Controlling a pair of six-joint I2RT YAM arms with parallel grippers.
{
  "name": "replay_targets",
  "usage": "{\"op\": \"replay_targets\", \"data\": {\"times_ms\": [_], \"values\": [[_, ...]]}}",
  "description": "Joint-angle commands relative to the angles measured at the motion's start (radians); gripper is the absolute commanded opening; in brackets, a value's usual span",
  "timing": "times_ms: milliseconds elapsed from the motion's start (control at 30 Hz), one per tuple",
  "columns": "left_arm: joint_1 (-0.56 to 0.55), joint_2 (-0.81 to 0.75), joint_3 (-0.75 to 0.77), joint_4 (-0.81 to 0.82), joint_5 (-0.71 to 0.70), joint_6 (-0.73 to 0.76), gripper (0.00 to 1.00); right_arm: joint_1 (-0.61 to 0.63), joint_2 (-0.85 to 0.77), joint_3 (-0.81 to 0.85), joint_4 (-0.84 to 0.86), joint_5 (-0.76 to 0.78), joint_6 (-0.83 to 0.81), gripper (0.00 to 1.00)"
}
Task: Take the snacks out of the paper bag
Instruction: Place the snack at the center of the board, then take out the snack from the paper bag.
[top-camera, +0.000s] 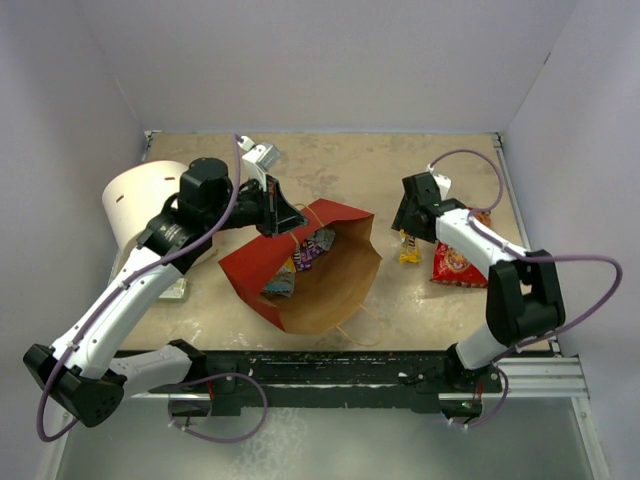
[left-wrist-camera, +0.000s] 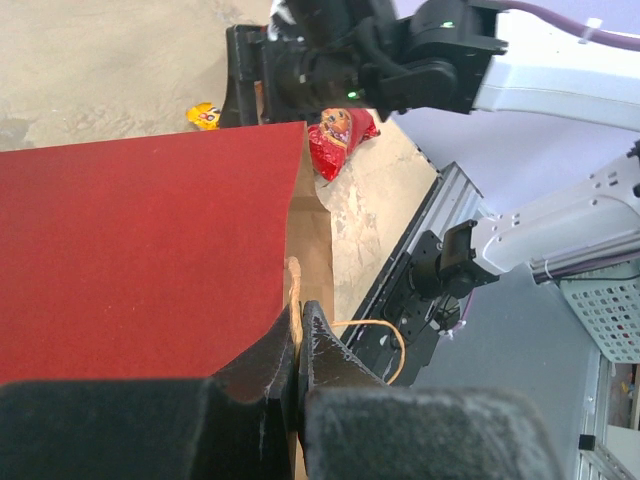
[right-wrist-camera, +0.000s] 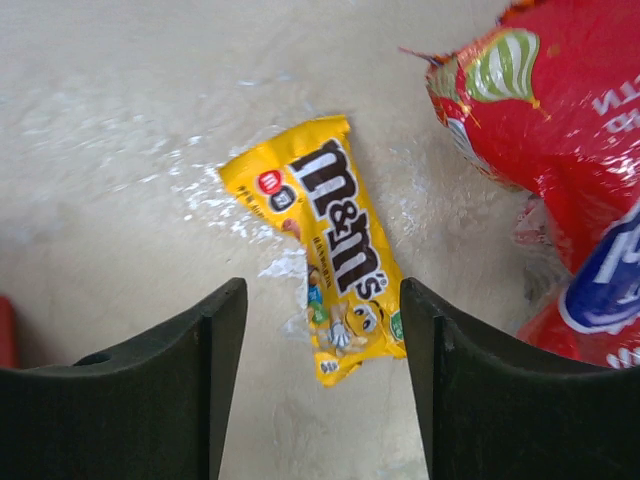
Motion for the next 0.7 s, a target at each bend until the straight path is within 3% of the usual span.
{"op": "replay_targets", "data": {"times_ms": [0, 133, 333, 667], "values": [[-0.004, -0.027, 0.037, 0.010, -0.026, 0.027, 0.00, -0.005, -0.107, 0.046, 0.043, -0.136, -0.146, 0.71], [-0.004, -0.031, 0.016, 0.020, -0.044, 0.011, 0.00, 0.004, -0.177, 0.014, 0.097, -0.297, -0.179, 0.71], [-0.004, -0.027, -0.013, 0.066, -0.061, -0.051, 0.00, 0.035, -0.317, -0.043, 0.152, -0.400, -0.241, 0.71], [-0.004, -0.031, -0.048, 0.083, -0.121, -0.192, 0.00, 0.085, -0.548, -0.082, 0.049, -0.504, -0.226, 0.65]]}}
